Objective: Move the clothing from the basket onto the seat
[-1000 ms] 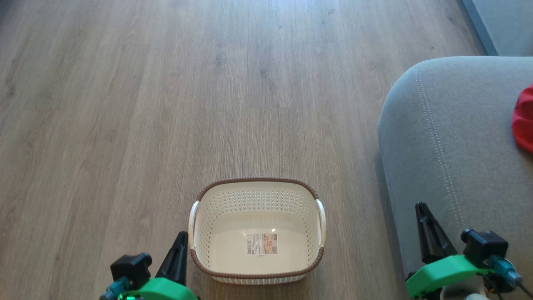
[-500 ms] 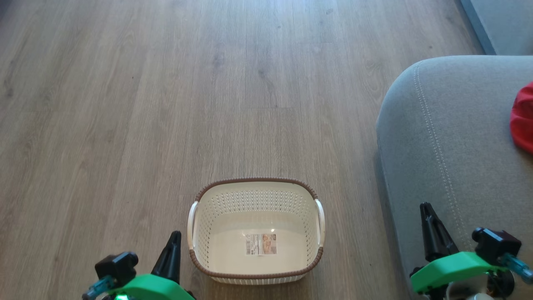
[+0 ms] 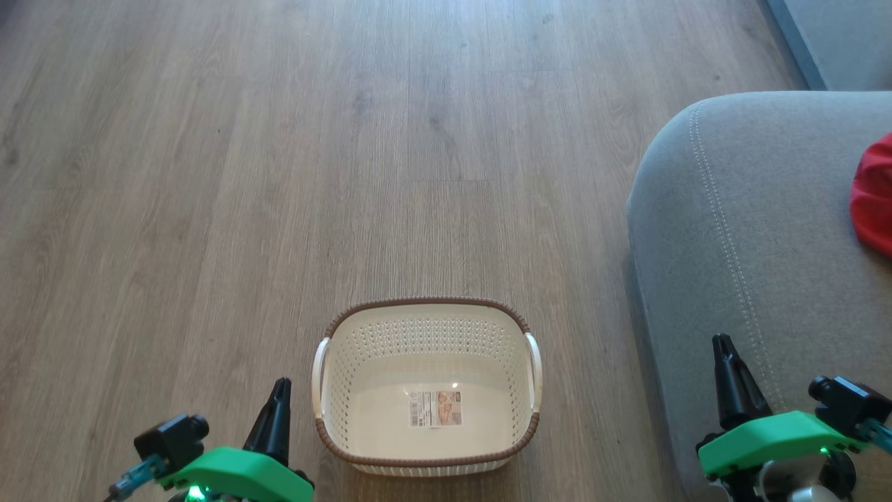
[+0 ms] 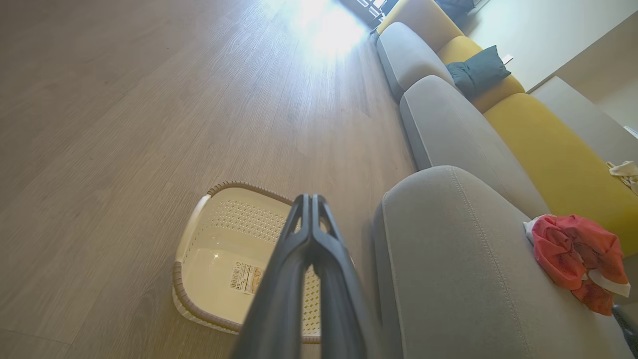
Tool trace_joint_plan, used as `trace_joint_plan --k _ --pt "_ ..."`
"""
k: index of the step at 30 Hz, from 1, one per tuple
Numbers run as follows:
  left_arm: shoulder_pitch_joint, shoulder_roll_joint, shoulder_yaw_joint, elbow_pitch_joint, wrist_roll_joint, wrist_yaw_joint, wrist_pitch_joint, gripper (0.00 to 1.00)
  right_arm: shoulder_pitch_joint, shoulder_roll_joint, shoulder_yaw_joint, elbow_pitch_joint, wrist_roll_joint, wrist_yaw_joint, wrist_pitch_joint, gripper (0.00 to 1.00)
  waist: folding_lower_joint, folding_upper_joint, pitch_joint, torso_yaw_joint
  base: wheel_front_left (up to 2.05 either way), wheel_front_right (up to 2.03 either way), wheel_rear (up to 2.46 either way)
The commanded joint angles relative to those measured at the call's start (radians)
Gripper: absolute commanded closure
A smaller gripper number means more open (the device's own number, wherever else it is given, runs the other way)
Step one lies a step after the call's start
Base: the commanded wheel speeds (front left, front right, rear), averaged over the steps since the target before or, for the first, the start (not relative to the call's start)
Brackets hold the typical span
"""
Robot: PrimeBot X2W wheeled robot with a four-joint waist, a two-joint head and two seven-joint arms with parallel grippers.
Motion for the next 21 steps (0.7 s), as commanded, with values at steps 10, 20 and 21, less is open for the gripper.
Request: trace_joint_plan --k 10,20,21 --pt "-0.062 0.009 0.042 -0.029 -0.118 -0.019 0.028 1.0 -0.062 -0.006 -0.005 -0.025 0.134 0.0 0.031 1.0 -0.0001 0.0 0.0 -0.004 0.0 0.0 0.0" --pt "-0.075 0.011 0.067 -0.028 -0.221 -0.029 0.055 1.0 -0.074 -0.006 -0.012 -0.021 0.25 0.0 0.059 1.0 -0.0001 0.0 0.0 -0.008 0.0 0.0 0.0" --pt "-0.076 0.011 0.069 -0.028 -0.231 -0.03 0.058 1.0 -0.075 -0.006 -0.013 -0.021 0.262 0.0 0.062 1.0 -0.0001 0.0 0.0 -0.008 0.0 0.0 0.0"
